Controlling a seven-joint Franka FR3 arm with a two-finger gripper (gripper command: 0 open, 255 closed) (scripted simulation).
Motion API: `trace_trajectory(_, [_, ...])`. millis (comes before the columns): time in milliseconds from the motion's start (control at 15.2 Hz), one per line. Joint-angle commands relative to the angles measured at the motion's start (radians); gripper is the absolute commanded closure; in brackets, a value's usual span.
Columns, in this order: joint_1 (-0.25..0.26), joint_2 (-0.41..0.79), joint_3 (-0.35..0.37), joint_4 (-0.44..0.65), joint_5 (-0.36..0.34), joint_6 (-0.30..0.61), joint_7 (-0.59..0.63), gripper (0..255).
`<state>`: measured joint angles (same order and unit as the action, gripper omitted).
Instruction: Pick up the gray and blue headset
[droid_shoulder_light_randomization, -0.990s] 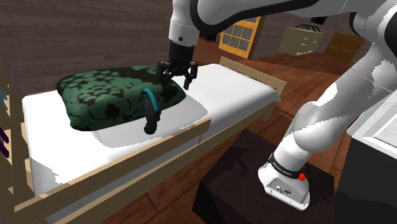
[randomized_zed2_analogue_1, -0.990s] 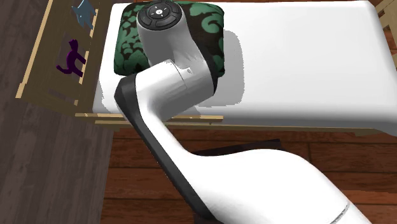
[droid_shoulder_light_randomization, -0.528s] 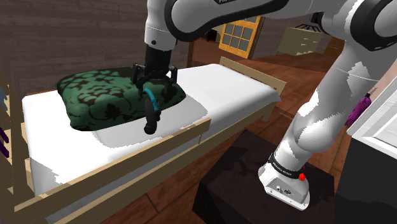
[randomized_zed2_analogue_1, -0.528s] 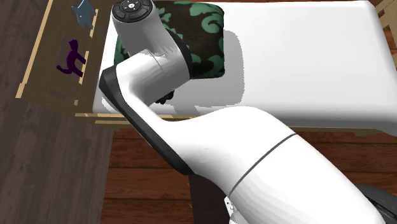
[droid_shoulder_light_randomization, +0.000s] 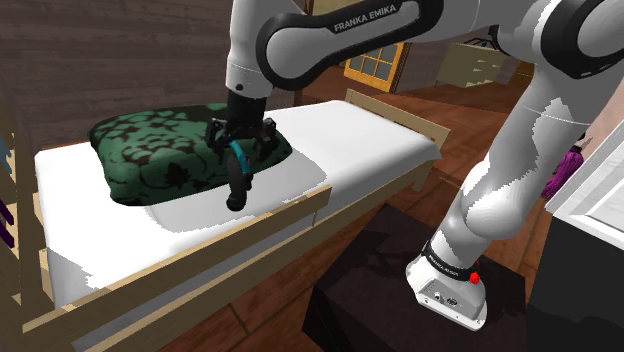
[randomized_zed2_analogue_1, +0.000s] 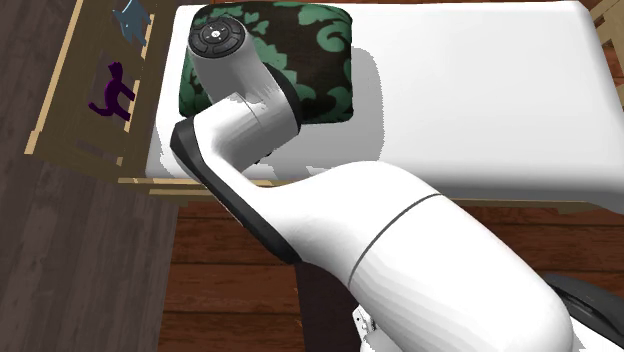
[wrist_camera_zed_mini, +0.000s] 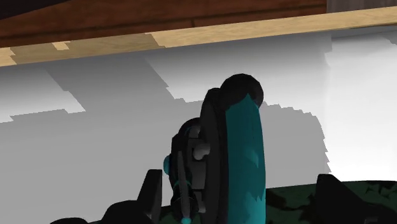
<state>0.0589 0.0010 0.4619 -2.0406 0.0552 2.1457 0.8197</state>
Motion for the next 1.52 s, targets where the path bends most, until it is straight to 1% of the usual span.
trace_trajectory(0, [0.0, 0.001, 0.0, -0.004, 0.0, 0.005, 0.0, 255])
trace_trajectory(594, [0.0, 0.0, 0.0, -0.003, 0.0, 0.004, 0.0, 255])
trace_trajectory(1452, [-0.004, -0.041, -0.005, 0.13, 0.016, -0.167, -0.006, 255])
